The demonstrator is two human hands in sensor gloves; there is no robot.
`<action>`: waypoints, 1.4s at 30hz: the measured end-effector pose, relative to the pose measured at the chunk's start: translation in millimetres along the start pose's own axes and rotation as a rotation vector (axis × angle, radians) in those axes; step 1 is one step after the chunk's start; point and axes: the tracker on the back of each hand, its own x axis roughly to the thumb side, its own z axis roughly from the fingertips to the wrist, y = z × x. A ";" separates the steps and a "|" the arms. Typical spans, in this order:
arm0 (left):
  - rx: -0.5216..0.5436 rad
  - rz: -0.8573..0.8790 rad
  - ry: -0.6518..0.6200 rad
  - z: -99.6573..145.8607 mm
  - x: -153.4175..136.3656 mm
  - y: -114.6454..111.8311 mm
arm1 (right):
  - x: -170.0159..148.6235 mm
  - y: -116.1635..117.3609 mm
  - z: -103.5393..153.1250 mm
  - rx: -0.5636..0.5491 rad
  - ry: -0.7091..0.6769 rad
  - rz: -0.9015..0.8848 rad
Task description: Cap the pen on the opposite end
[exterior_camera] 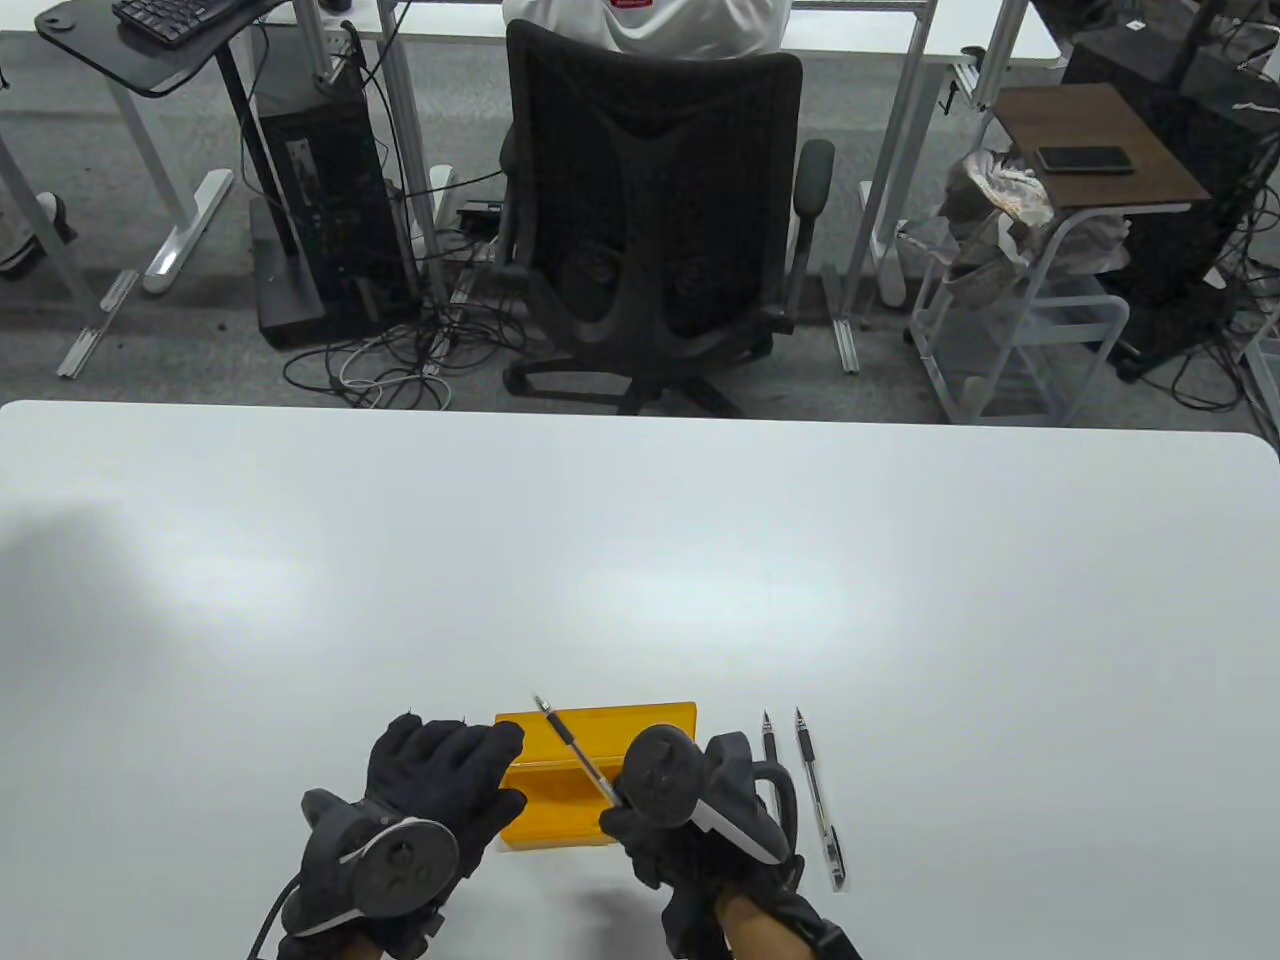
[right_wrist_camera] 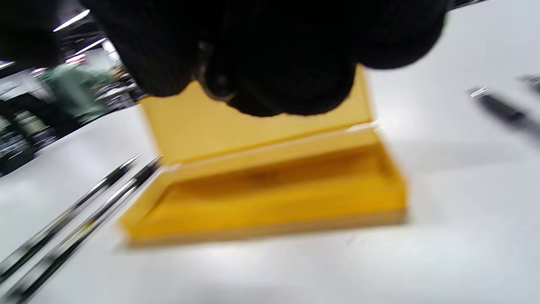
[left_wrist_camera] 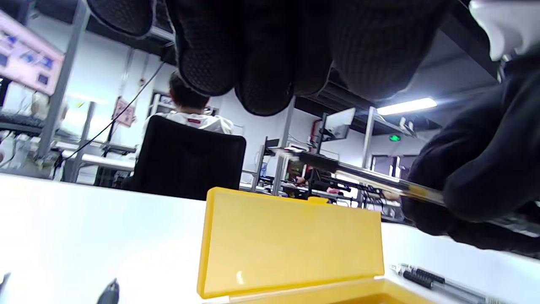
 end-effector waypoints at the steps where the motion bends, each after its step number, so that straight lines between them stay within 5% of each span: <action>1: -0.006 0.000 0.010 -0.7 -2.5 -0.6 | -8.6 -7.6 -0.6 -0.070 0.052 -0.024; 6: -0.020 -0.041 0.010 -1.1 -4.1 -1.1 | -40.4 -28.5 1.4 -0.231 0.316 0.055; 12: -0.047 -0.013 0.024 -2.0 -5.5 -5.9 | -53.4 -0.3 -11.6 0.082 0.483 0.300; 19: -0.031 -0.012 0.042 -0.2 -10.9 -2.0 | -41.1 33.0 -18.9 0.310 0.442 0.390; 42: -0.037 -0.018 0.079 0.2 -15.2 -2.3 | -37.1 43.3 -15.9 0.330 0.461 0.479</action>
